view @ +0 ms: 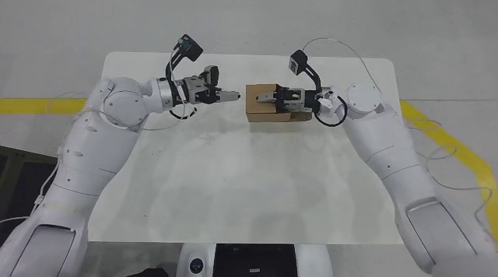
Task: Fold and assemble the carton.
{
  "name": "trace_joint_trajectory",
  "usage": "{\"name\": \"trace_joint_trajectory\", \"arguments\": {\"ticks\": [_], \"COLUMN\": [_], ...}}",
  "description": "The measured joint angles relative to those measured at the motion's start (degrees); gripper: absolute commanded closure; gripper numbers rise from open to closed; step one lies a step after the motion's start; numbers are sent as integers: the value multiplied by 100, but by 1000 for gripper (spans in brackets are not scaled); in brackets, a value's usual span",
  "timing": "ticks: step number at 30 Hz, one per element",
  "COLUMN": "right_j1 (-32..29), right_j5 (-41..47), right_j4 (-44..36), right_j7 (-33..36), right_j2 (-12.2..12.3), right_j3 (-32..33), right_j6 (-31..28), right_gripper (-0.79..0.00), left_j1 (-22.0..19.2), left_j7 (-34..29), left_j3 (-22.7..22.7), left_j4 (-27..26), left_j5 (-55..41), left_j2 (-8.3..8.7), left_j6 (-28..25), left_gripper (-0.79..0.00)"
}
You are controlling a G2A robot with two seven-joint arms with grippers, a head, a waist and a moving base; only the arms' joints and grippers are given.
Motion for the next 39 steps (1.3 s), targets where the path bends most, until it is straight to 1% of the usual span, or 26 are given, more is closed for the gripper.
{"name": "trace_joint_trajectory", "arguments": {"ticks": [4, 8, 9, 10, 11, 12, 13, 16, 19, 22, 25, 29, 30, 34, 38, 39], "right_j1": [52, 104, 119, 131, 139, 143, 140, 131, 121, 112, 91, 29, 6, -130, -231, -247], "right_j5": [-128, -199, -211, -233, -259, -277, -285, -299, -304, -324, -355, -434, -453, -519, -597, -622], "right_j4": [230, 430, 485, 526, 562, 594, 632, 706, 729, 722, 680, 574, 542, 418, 337, 310], "right_j7": [-185, -244, -257, -274, -288, -300, -308, -308, -316, -331, -299, -217, -190, -82, -33, -10], "right_j2": [-126, -242, -271, -289, -304, -318, -335, -368, -385, -380, -348, -269, -247, -153, -87, -72], "right_j3": [-261, -469, -512, -540, -564, -584, -604, -637, -634, -592, -514, -372, -337, -179, -72, -52], "right_j6": [28, 4, -11, -19, -26, -32, -35, 4, 9, 11, 17, 45, 54, 97, 136, 137], "right_gripper": [0, 0, -83, -129, -139, -197, -219, -249, -317, -342, -372, -388, -406, -560, -668, -748], "left_j1": [228, 394, 438, 470, 501, 532, 570, 617, 649, 703, 739, 724, 718, 656, 575, 556], "left_j7": [658, 1069, 1181, 1274, 1377, 1485, 1629, 1950, 2325, 2726, 2989, 3292, 3368, 3663, 3828, 3852], "left_j3": [-162, -251, -258, -261, -263, -262, -252, -179, -91, -42, 21, 153, 190, 391, 588, 630], "left_j4": [-183, -267, -273, -272, -266, -253, -230, -194, -183, -206, -238, -292, -298, -273, -210, -191], "left_j5": [902, 1726, 1992, 2187, 2376, 2552, 2769, 3341, 3877, 4246, 4557, 5022, 5129, 5532, 5761, 5785], "left_j2": [52, 99, 110, 117, 122, 125, 127, 126, 117, 113, 108, 87, 80, 31, -25, -40], "left_j6": [-414, -827, -959, -1047, -1121, -1178, -1241, -1413, -1582, -1722, -1819, -1856, -1846, -1770, -1680, -1653], "left_gripper": [-785, -785, -785, -785, -785, -785, -785, -785, -785, -785, -785, -785, -785, -785, -785, -785]}}
